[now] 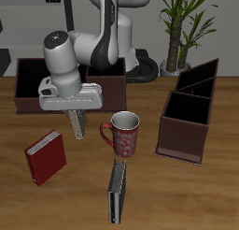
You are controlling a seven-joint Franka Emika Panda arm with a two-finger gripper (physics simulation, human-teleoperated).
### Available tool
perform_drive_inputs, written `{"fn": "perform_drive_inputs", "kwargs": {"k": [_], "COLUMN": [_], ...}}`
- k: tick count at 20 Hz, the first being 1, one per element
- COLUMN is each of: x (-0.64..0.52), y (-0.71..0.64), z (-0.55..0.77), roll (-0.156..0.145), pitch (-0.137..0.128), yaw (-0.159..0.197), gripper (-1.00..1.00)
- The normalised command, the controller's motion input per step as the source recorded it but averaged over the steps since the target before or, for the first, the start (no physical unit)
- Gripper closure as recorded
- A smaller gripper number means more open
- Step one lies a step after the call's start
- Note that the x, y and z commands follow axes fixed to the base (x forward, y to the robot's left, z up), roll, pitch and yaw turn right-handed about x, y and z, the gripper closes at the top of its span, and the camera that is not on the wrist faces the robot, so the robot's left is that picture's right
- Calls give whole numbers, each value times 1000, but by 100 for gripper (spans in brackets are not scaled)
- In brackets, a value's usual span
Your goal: Place the yellow book into the back desk caddy's back compartment
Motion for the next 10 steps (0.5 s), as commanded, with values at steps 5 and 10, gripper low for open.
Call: {"fn": "perform_drive_inputs", "kwargs": {"k": [5,10], "x": [5,-47], "y": [22,168], "z": [486,689], "roll": [-20,-1], "pitch": [-36,-50], "yaw": [7,29], "gripper": [100,100]}}
